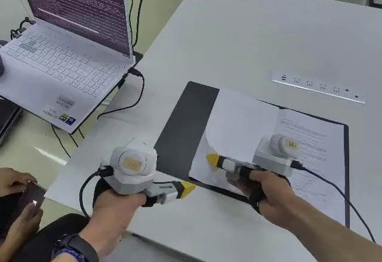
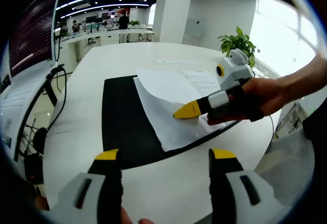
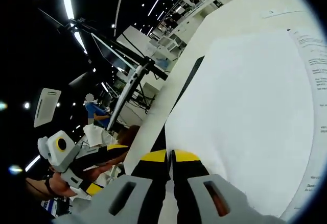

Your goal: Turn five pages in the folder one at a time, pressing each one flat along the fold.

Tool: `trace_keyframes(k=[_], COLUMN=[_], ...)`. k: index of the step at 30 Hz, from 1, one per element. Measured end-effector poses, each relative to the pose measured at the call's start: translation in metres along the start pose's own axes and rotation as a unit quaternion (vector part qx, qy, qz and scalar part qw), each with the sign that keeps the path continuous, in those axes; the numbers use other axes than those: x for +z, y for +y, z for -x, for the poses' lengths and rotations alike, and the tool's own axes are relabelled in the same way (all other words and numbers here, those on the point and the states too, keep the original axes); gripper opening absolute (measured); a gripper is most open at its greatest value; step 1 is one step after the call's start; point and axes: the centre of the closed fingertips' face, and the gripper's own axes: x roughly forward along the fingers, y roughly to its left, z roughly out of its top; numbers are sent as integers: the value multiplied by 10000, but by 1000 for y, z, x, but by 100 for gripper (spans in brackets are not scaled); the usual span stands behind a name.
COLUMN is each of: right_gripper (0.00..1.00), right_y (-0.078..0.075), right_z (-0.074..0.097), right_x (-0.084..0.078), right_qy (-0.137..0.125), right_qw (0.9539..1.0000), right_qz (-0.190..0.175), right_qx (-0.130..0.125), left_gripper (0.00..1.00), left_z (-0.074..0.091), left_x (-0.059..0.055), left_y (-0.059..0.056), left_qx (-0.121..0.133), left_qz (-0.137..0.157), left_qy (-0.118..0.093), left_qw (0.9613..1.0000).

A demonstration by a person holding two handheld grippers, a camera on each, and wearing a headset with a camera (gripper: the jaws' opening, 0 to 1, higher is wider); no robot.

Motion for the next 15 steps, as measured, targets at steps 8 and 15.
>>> trace_keyframes(k=[8, 15], right_gripper=[3, 7], right_y=[-4, -13], right_z=[-6, -13], right_x=[-3, -10], right_qy=[43, 44], right_qw=[9999, 9992], right_qz=[-114, -376], right_qx=[-48, -95], left_gripper=[69, 69], left_z=[3, 4], left_x=[-2, -7], left_y=[4, 4], left_qx=[29, 25], left_qz=[35, 65], left_qy=[-1, 36], left_qw=[10000, 10000])
